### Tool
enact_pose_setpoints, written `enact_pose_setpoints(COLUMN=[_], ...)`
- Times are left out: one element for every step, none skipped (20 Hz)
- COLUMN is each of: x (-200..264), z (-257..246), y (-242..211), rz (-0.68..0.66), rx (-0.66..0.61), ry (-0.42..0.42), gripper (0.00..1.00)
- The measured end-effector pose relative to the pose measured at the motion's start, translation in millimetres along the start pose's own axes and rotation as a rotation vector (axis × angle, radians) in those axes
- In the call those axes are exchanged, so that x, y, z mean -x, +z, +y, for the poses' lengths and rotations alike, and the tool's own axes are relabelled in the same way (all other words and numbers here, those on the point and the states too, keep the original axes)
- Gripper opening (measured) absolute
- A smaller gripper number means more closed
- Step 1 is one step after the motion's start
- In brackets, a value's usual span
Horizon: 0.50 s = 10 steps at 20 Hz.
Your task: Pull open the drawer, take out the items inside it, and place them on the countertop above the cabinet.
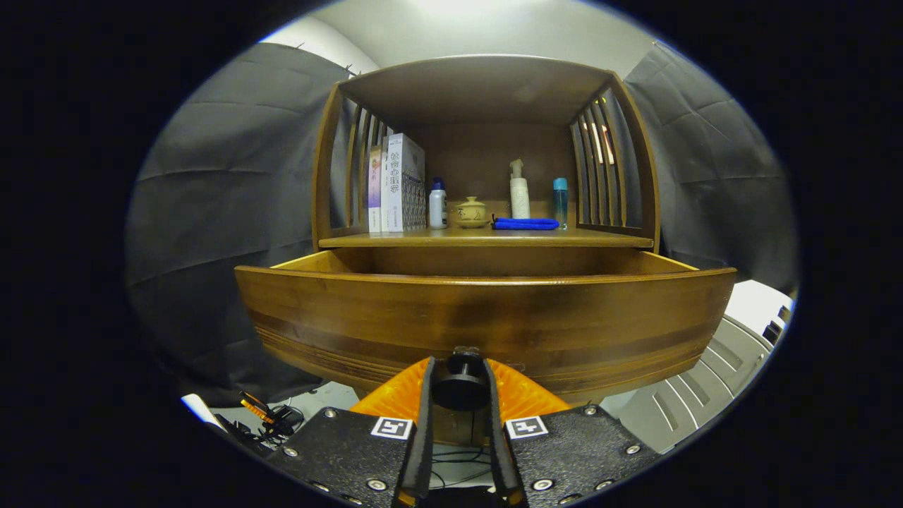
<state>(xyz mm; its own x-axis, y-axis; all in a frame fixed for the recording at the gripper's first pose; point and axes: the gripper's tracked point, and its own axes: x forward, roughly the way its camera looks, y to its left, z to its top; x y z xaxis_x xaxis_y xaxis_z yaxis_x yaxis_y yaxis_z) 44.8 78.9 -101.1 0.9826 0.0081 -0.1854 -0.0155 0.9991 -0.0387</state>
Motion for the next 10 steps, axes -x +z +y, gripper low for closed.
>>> enact_pose_setpoints(x=[2.9,5.2,7.8,9.8,10.5,13.0,13.8,16.7,20.6,25.3], z=[2.5,3.0,4.5,4.6,4.6,5.4,6.0,6.2,7.8,9.5], y=[-0.7,-1.3,-2.1,-3.0,-3.8,-4.3,-5.0,-5.3,-7.3,-8.3], rz=[-0.002,-0.003,-0.002,0.0,0.005,0.008,0.011,0.011,0.015,0.015], rx=[0.007,0.009,0.006,-0.001,-0.007,-0.015,-0.017,-0.021,-0.022,-0.024], ry=[0.003,0.006,0.011,0.015,0.017,0.019,0.02,0.02,0.023,0.028], gripper=[0.34,0.34,0.34,0.34,0.34,0.34,0.34,0.34,0.34,0.34])
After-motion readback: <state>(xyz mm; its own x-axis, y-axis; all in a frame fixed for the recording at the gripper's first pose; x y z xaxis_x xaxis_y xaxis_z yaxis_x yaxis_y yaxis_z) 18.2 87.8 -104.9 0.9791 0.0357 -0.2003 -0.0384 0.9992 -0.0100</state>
